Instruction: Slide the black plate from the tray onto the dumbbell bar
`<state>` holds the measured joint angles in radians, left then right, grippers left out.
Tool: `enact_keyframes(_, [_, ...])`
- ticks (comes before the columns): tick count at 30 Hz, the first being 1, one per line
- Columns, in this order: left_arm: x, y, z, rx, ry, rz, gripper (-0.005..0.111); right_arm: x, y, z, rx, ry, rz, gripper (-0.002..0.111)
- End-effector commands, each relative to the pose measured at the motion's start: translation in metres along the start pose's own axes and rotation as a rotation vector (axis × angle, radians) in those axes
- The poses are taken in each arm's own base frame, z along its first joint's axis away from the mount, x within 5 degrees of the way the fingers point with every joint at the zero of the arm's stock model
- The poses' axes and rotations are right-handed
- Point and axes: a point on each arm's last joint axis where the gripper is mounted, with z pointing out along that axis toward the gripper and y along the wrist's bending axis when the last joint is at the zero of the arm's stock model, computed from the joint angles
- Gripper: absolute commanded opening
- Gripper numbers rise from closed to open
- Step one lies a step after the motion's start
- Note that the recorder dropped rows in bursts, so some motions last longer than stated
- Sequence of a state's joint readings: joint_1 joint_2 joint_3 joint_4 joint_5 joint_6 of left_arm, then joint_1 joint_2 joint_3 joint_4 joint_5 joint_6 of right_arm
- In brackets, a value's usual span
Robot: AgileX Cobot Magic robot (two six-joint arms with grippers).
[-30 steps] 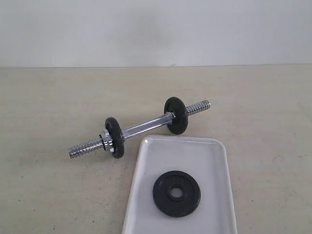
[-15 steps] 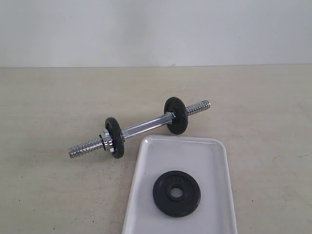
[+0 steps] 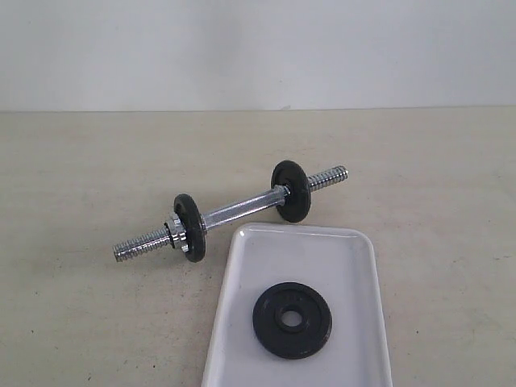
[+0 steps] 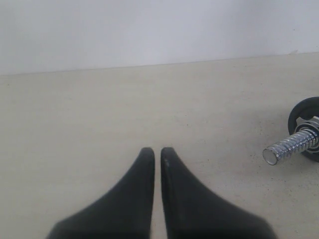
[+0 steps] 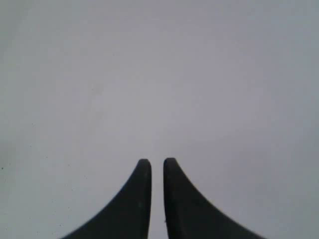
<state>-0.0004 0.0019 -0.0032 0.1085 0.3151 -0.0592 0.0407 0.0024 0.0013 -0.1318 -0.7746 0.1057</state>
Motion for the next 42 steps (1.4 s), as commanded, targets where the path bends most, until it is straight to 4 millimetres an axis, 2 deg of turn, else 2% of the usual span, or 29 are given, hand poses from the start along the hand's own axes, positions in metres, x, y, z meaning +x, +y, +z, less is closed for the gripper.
enact_keyframes(1, [0.0, -0.001, 0.0, 0.01, -0.008, 0.0, 0.004, -0.001, 0.0, 0.0, 0.002, -0.01, -0.011, 0.008])
enact_keyframes(5, [-0.001, -0.001, 0.0, 0.01, -0.018, -0.001, 0.004, -0.001, 0.0, 0.0, 0.002, -0.01, -0.01, 0.008])
enact_keyframes(8, [-0.011, -0.002, -0.001, 0.033, -0.127, -0.069, 0.004, -0.001, 0.0, 0.0, 0.002, -0.01, -0.01, 0.008])
enact_keyframes(13, [-0.041, 0.002, -0.01, 0.092, -0.476, -0.468, 0.004, -0.001, 0.0, 0.0, 0.002, -0.01, -0.01, 0.008])
enact_keyframes(15, [-0.049, 0.006, -0.015, 0.105, -0.581, -0.558, 0.004, -0.001, 0.0, 0.0, 0.002, -0.01, -0.01, 0.008])
enact_keyframes(19, [-0.058, 0.009, -0.022, 0.112, -0.722, -0.588, 0.004, -0.002, 0.0, 0.0, 0.004, -0.023, 0.018, 0.008])
enact_keyframes(23, [-0.064, 0.011, -0.027, 0.112, -0.805, -0.579, 0.004, -0.003, 0.0, 0.0, 0.001, -0.026, 0.188, 0.008])
enact_keyframes(33, [-0.063, 0.011, -0.027, 0.112, -0.803, -0.579, 0.004, -0.003, 0.0, 0.0, -0.006, -0.029, 0.621, 0.008])
enact_keyframes(36, [-0.062, 0.011, -0.026, 0.131, -0.779, -0.626, 0.004, -0.004, 0.0, 0.0, -0.012, -0.038, 0.726, 0.008])
enact_keyframes(39, [-0.059, 0.009, -0.023, 0.161, -0.723, -0.7, 0.004, -0.005, 0.0, 0.0, -0.018, -0.045, 0.798, 0.008])
enact_keyframes(42, [-0.054, 0.007, -0.018, 0.159, -0.645, -0.709, 0.004, -0.005, 0.001, 0.0, -0.021, -0.043, 0.799, 0.008])
